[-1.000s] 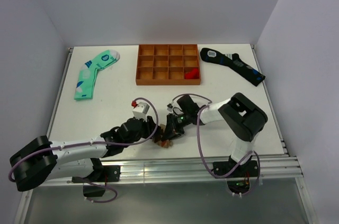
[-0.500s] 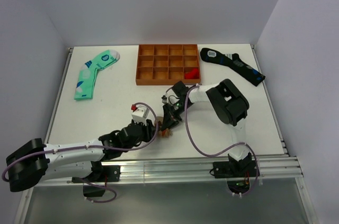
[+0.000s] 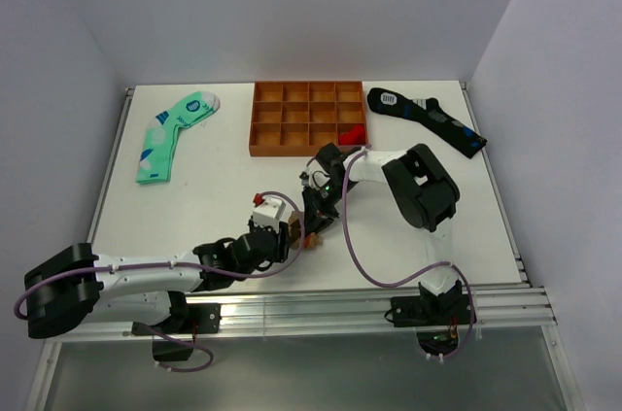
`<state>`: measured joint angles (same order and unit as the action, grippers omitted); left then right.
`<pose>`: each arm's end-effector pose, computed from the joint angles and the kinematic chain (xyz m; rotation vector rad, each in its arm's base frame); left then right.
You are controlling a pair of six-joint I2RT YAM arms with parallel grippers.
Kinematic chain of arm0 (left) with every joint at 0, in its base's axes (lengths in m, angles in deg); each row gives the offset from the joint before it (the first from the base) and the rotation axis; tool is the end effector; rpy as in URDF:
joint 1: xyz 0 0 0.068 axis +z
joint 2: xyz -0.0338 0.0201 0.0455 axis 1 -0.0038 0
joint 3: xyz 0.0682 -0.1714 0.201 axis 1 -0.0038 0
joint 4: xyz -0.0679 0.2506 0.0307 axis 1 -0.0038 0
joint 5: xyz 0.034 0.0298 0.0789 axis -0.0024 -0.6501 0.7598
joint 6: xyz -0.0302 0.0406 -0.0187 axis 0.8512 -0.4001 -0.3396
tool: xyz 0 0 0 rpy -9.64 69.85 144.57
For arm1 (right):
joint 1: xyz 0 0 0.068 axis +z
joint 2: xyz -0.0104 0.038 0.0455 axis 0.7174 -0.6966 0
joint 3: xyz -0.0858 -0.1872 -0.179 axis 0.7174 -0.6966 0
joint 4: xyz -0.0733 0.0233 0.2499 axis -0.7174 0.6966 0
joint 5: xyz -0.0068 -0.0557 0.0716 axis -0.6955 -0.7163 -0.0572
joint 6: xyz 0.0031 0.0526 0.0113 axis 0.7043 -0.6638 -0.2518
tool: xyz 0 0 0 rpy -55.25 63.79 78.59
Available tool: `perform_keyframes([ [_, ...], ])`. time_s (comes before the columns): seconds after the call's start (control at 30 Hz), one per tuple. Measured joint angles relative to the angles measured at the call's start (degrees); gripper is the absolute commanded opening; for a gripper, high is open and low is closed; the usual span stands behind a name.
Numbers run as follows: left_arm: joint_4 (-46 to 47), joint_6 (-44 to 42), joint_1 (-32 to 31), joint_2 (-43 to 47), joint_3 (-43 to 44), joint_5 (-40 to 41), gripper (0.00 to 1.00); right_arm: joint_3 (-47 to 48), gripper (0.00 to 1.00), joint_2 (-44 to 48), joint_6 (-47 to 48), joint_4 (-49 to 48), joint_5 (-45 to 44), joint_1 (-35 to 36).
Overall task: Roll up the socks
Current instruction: Roll the sock at the center of the board.
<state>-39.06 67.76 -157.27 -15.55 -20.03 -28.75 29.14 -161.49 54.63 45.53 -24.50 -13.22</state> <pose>0.0995 -0.1940 0.1735 0.3004 2.1006 -0.5216 0.2919 0.2195 0.1058 0.4180 -2.5720 -1.1775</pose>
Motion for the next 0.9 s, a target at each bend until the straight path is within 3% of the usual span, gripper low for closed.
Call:
perform_keyframes([
  [0.13,0.4,-0.1,0.7,-0.4,0.3,-0.4,0.50,-0.5,0.09,0.4,0.1,0.0,-0.5,0.0],
  [0.5,7.4,-1.4,9.0,-4.0,-1.7,-11.1,0.49,-1.5,0.09,1.4,0.3,-0.2,-1.4,-0.1],
  [0.9,16.4,0.5,12.6,-4.9,-6.1,-19.2,0.50,-2.0,0.08,1.7,0.3,-0.2,-1.6,-0.2],
])
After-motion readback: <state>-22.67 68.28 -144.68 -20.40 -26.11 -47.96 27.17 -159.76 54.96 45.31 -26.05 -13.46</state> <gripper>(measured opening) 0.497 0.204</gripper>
